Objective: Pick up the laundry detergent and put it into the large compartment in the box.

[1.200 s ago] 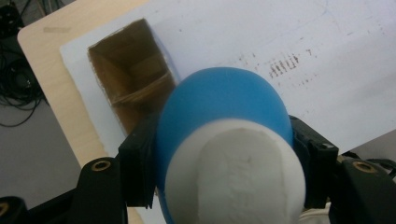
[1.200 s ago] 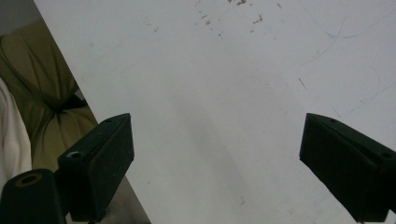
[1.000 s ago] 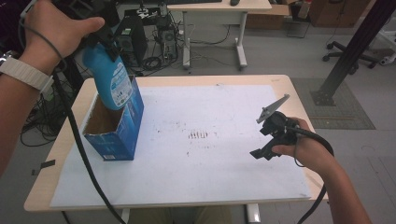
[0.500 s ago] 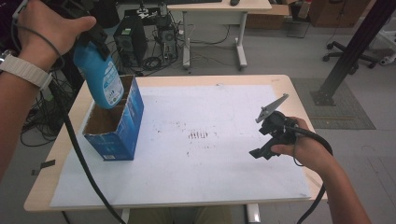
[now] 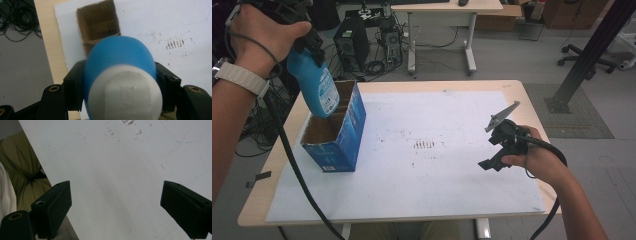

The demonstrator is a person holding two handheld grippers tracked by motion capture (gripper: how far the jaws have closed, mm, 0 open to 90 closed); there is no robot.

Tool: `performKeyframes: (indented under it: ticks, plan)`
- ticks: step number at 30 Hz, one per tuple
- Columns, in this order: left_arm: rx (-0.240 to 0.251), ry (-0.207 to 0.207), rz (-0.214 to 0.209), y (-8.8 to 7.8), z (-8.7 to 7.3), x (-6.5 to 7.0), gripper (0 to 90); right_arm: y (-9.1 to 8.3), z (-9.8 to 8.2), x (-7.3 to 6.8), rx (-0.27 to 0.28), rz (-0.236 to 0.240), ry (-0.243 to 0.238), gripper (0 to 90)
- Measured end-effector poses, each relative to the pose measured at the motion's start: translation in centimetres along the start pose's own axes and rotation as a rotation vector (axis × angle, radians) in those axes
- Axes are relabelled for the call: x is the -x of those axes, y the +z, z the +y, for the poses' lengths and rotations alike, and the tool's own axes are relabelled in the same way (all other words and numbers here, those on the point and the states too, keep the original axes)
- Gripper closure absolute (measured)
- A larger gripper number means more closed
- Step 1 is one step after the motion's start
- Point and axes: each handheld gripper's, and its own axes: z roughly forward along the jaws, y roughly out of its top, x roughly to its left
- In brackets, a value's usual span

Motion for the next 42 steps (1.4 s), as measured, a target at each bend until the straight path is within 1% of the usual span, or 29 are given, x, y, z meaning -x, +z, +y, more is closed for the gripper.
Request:
performKeyframes:
  ticks: [4, 9, 12, 18, 21, 25, 30, 35, 42]
  plan:
    - [-0.003, -0.016, 0.003, 0.4, 0.0, -0.3, 37.3, -0.1, 0.1, 0.0, 0.003, -0.001, 0.001, 10.1]
    - [-0.006, -0.026, 0.02, 0.6, 0.0, -0.4, 37.3, 0.1, 0.2, 0.0, 0.003, 0.002, -0.002, 10.1]
    - [-0.011, -0.033, 0.021, 0.9, -0.1, -0.5, 37.3, 0.1, 0.2, 0.0, 0.002, 0.002, -0.003, 10.1]
    - [-0.018, -0.048, 0.012, 1.7, -0.2, -0.7, 37.3, 0.0, 0.1, 0.1, 0.004, 0.0, -0.001, 10.1]
    - [-0.022, -0.05, 0.019, 2.1, -0.3, -0.7, 37.4, 0.0, 0.1, 0.0, 0.004, -0.001, 0.0, 10.1]
    - [-0.031, -0.052, 0.024, 2.7, -0.5, -0.8, 37.3, 0.0, 0.1, 0.0, 0.005, 0.001, 0.002, 10.1]
    - [-0.033, -0.066, 0.01, 3.7, -0.8, -1.1, 37.3, -0.1, 0.2, -0.1, 0.008, 0.0, 0.0, 10.1]
    - [-0.046, -0.065, 0.016, 4.7, -0.9, -1.1, 37.3, 0.0, 0.3, -0.2, 0.007, 0.001, -0.004, 10.1]
    - [-0.047, -0.067, 0.014, 5.9, -1.1, -1.1, 37.3, 0.0, 0.3, -0.2, 0.005, 0.0, -0.006, 10.1]
